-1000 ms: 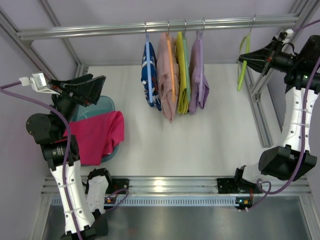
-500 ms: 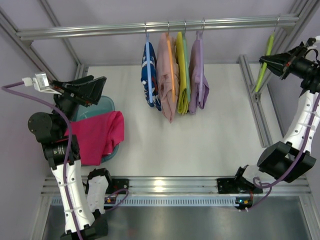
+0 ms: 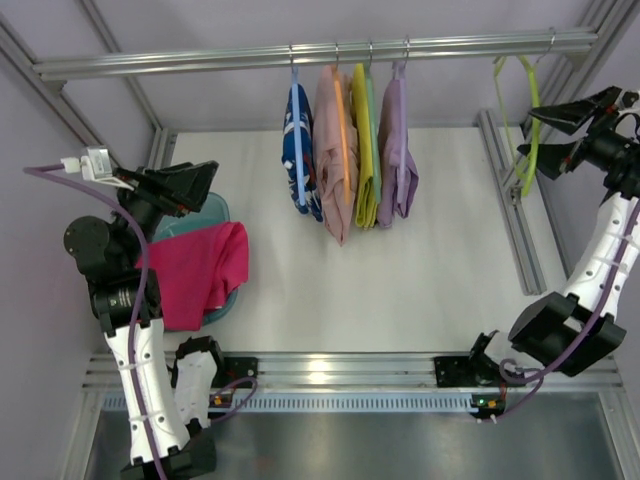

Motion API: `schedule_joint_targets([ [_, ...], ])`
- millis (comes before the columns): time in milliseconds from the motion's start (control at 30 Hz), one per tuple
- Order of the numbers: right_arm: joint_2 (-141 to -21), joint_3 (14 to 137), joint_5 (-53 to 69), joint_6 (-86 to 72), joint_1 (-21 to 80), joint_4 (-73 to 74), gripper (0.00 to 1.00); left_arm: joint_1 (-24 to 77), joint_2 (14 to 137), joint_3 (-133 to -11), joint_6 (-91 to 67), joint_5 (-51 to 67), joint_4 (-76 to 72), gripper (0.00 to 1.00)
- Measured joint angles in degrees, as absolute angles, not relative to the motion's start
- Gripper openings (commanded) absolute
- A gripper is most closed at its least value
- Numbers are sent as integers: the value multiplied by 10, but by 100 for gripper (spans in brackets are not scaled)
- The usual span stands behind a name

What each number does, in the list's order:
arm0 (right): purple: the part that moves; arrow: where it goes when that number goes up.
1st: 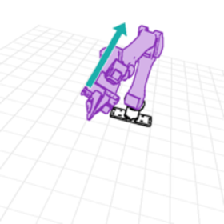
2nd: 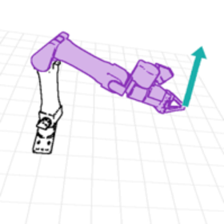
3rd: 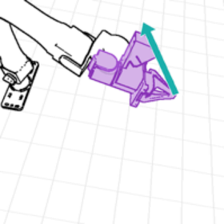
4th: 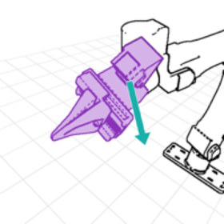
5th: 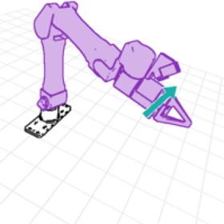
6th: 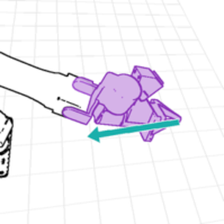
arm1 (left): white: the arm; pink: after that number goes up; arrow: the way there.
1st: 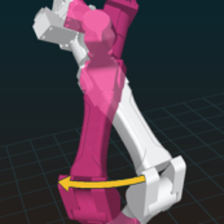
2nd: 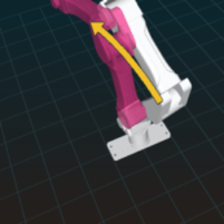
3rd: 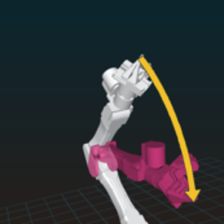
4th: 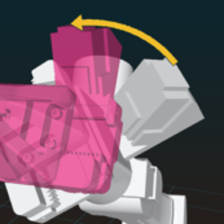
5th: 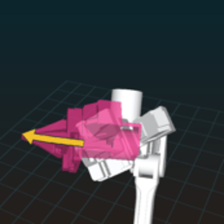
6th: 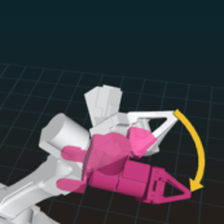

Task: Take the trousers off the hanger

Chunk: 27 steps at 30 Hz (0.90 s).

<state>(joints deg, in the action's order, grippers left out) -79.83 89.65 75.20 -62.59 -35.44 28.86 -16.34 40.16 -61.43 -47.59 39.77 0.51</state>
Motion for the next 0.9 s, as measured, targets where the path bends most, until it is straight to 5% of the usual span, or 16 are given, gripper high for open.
schedule_joint_targets([
  [500, -727, 922, 577, -343, -433, 539, 99, -163, 434, -624, -321, 400, 257, 98],
  [700, -751, 1037, 576, -204, -456, 612, 99, -163, 464, -683, -225, 378, 382, 98],
  [900, -714, 1107, 581, -64, -360, 674, 99, -163, 509, -748, -113, 320, 498, 98],
])
